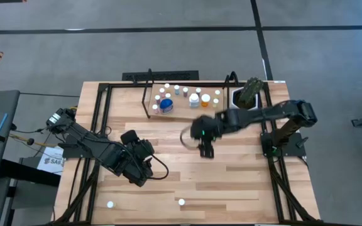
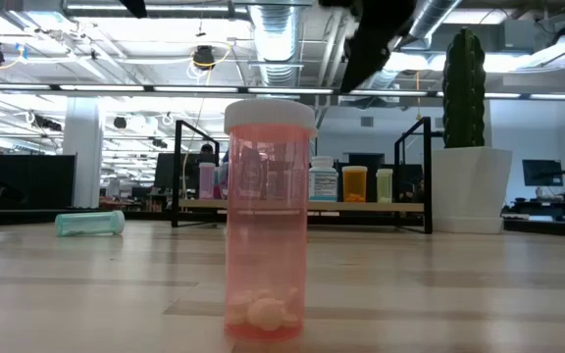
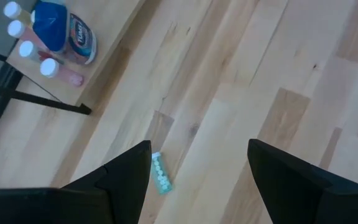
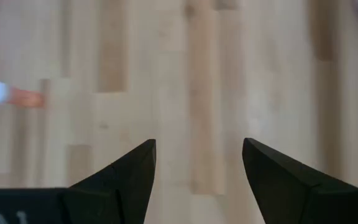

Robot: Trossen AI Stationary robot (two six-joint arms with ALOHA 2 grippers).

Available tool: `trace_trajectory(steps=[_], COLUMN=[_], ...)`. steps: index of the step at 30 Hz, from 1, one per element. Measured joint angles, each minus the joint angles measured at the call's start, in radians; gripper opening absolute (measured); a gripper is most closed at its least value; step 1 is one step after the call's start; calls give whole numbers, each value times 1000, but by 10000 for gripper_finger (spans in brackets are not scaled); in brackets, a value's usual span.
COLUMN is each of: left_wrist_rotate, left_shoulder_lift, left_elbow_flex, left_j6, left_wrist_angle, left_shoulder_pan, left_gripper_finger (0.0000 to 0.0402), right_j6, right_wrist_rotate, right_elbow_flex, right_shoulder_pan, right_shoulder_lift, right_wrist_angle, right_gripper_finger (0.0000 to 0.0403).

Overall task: Pick and place medicine bottles onto shelf by color
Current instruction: Put the yellow pill bottle on the shelf

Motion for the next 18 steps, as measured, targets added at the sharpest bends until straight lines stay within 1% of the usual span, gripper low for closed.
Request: trace_trajectory(steps=[2,5,9,11,13,16,18], left_wrist_rotate=[20,130,248,282,289,301,337], left_shoulder_lift=[0,0,0,0,2,7,11], left_elbow_flex=[0,0,0,0,-4,-40,-71], left_j6=[-9,-35,-121,-196,-294,-502,-640], left_wrist_angle=[13,20,15,14,21,23,26], left_shoulder_pan=[0,-13,-93,-146,-203,-283,-329], left_gripper_finger=[254,254,254,254,254,254,254], right_j6=[55,158,305,370,433,513,552], right_wrist_rotate=[33,111,246,312,364,420,451], right_elbow_flex=[0,-1,-1,-1,-1,-4,-2], right_shoulder_pan=[75,182,319,379,429,490,519], right_shoulder_lift=[1,1,1,1,7,22,27], right_wrist_angle=[23,42,41,42,44,56,66], right_gripper_finger=[261,261,261,261,261,261,261])
